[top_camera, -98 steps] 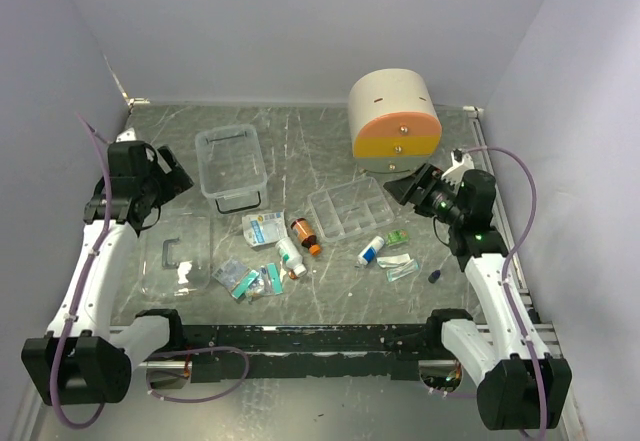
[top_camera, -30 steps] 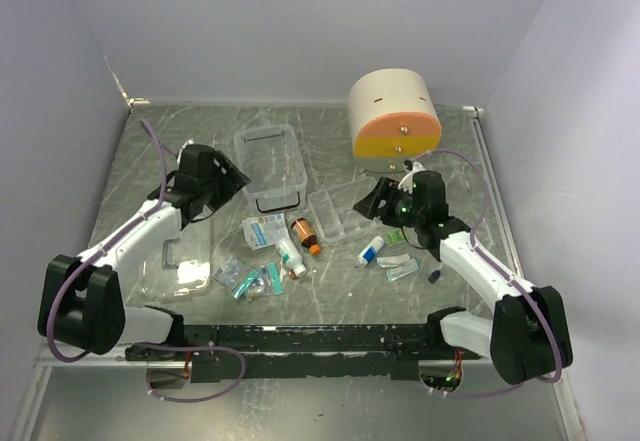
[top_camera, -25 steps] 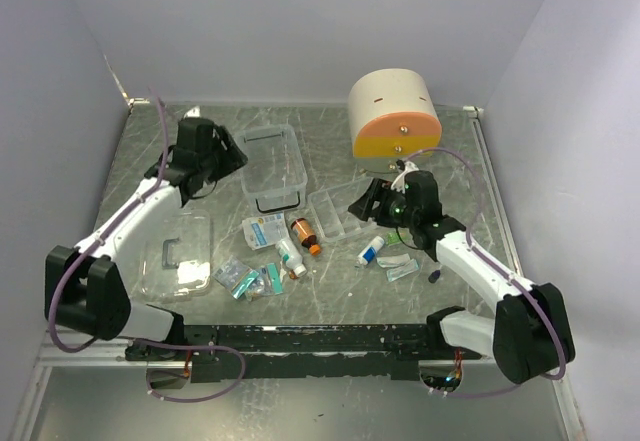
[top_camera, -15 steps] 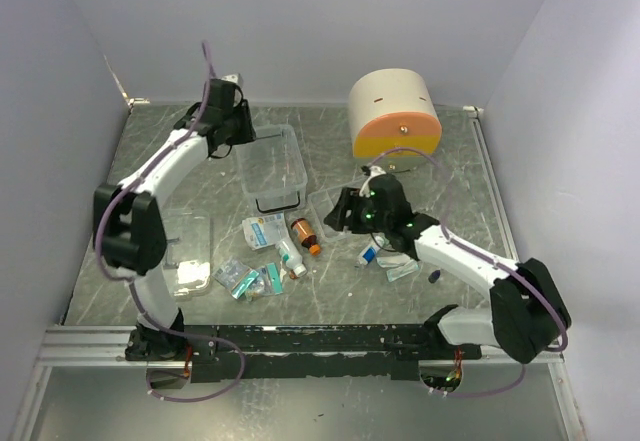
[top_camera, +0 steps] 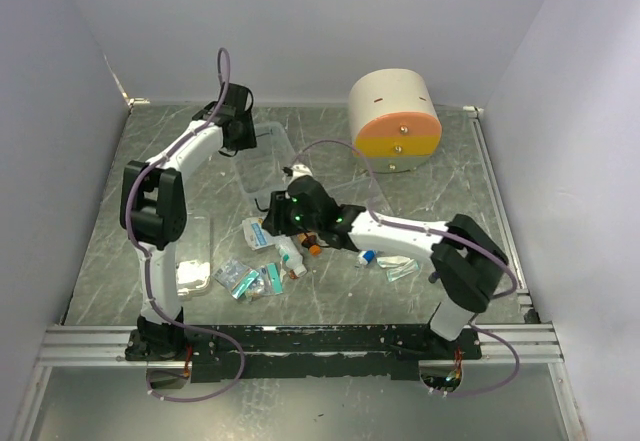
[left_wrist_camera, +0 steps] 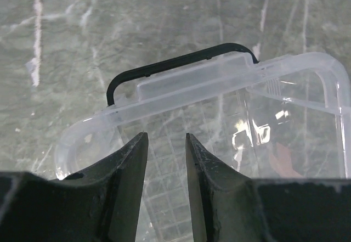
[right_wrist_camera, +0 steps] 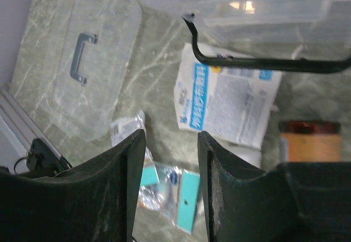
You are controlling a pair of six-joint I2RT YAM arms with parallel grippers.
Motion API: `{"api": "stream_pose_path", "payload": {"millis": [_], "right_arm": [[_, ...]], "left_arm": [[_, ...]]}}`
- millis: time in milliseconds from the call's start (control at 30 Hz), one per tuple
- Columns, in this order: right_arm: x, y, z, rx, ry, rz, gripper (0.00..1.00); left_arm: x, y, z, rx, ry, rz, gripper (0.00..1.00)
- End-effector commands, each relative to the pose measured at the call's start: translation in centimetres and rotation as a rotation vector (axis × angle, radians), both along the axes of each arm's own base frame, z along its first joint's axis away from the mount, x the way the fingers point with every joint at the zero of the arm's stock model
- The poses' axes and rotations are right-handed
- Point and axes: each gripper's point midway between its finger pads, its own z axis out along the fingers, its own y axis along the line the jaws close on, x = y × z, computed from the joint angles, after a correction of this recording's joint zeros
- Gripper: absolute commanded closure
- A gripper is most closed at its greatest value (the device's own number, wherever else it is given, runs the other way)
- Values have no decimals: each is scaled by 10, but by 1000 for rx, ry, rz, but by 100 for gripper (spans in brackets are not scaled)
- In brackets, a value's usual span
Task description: Organize the medicine kit
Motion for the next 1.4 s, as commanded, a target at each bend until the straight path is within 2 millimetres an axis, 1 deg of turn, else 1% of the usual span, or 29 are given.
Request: {"api": "stream_pose_path", "payload": {"millis": [0, 100, 133, 200, 333, 433, 533, 700, 800, 933, 1033, 1167, 1267, 1367], "right_arm": [[22, 28, 7, 37, -32, -36, 58], [35, 35, 1, 15, -46, -50, 59], [40, 39, 3, 13, -58, -49, 59], [47, 44, -6, -8, -56, -48, 59], [60, 52, -12, -25, -62, -42, 58], [72, 53, -16, -43, -62, -43, 56], [85, 48, -16, -55, -68, -60, 55], [105, 31, -14, -85, -61, -126, 55], [111, 20, -13, -94, -67, -153, 55], [111, 11, -8, -105, -81, -156, 55], [102, 7, 0, -105, -95, -118, 55], [81, -9, 2, -129, -93, -66, 53], [63, -28, -4, -176, -71, -37, 50], [42, -49, -17, -253, -44, 5, 49]], "left_arm": [[-8, 36, 12, 22, 5, 168, 56], [-21, 52, 9, 27, 27, 240, 57], [-24, 55, 9, 23, 27, 255, 57], [-30, 59, 9, 12, 32, 275, 57], [-42, 61, 13, -13, 50, 281, 58], [-50, 56, 14, -43, 65, 273, 58], [-59, 47, 11, -87, 91, 237, 57], [-76, 38, 0, -121, 147, 180, 57], [-86, 35, -3, -129, 173, 147, 58], [-101, 26, -2, -165, 197, 87, 58], [-105, 24, 5, -173, 195, 57, 58], [-104, 27, 22, -157, 157, 38, 57], [-105, 26, 34, -159, 127, 18, 56], [-109, 28, 43, -155, 94, 5, 55]]}}
